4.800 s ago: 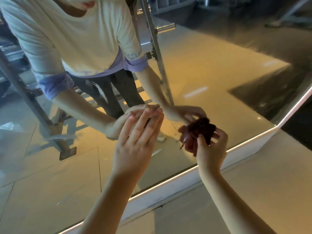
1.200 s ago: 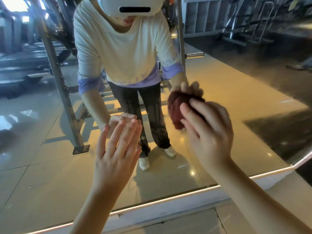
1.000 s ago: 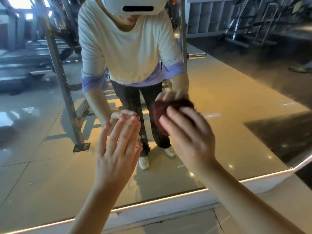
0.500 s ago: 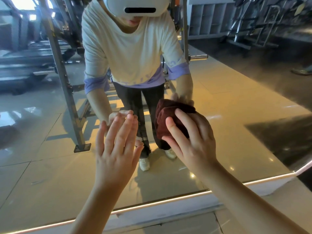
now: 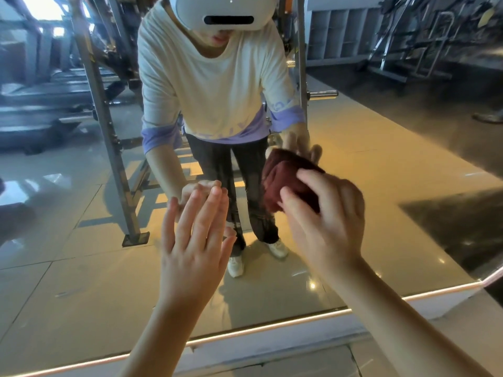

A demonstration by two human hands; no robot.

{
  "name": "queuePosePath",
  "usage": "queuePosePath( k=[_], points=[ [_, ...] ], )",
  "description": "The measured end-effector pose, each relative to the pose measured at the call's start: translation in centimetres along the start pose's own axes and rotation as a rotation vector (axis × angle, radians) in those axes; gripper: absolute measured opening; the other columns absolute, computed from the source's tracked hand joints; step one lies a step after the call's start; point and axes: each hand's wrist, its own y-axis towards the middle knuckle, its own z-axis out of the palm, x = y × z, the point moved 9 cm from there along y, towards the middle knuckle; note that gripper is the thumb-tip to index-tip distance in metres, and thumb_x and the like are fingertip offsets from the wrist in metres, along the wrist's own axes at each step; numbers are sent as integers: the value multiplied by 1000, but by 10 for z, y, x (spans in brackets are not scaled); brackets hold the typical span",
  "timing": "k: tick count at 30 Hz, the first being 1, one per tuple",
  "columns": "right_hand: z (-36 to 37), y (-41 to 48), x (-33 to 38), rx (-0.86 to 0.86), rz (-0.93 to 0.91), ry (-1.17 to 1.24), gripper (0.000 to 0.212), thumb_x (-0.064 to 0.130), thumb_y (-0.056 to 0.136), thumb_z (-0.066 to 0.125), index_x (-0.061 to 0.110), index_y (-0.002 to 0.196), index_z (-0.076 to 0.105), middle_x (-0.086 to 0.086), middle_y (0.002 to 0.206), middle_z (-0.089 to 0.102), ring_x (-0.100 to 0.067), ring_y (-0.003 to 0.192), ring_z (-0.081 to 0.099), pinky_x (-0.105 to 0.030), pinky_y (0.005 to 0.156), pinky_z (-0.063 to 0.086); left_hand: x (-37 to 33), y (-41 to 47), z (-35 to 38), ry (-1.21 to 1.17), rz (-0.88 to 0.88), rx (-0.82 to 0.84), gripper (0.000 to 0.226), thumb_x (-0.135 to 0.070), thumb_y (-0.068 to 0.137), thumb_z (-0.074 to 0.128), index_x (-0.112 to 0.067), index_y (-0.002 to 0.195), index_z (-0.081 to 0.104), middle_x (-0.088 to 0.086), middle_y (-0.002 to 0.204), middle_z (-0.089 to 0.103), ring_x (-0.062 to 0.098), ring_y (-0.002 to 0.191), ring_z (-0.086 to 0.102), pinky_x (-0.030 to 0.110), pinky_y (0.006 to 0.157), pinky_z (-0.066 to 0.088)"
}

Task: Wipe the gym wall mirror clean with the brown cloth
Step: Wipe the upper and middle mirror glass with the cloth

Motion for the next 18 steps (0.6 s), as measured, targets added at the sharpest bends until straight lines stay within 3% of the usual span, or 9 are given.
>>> queuePosePath(
  k=[4,8,13,16,18],
  points=[
    [-6,-1,-18,-66,224,65,18,13,92,68,11,108,64,-18,121,57,-34,104,55,-43,86,48,-1,0,2,5,-6,13,77,-18,88,76,-5,151,34,12,154,35,31,143,34,51,122,21],
    [9,-29,11,118,142,108,27,24,98,60,13,122,57,-15,130,46,-33,112,53,-35,97,44,-1,-1,1,19,5,13,78,-19,87,76,-5,151,34,12,154,34,31,142,34,51,121,22],
    [3,-9,0,91,72,37,22,11,89,70,14,110,63,-11,120,52,-30,99,57,-39,81,48,-1,-2,2,29,1,13,74,-20,89,73,-5,151,34,12,154,35,31,142,35,50,122,21],
    [-7,-8,-23,7,253,35,14,12,92,69,8,105,69,-8,117,48,-29,94,56,-40,73,52,0,-3,3,21,-7,14,74,-19,90,73,-5,151,34,12,154,35,31,142,34,50,122,20],
    [-6,-18,-23,2,364,68,21,17,94,68,2,108,70,-11,120,45,-34,95,58,-40,75,53,-1,-3,3,18,-4,17,75,-20,91,73,-5,152,32,12,154,35,31,143,34,51,122,21]
  ],
)
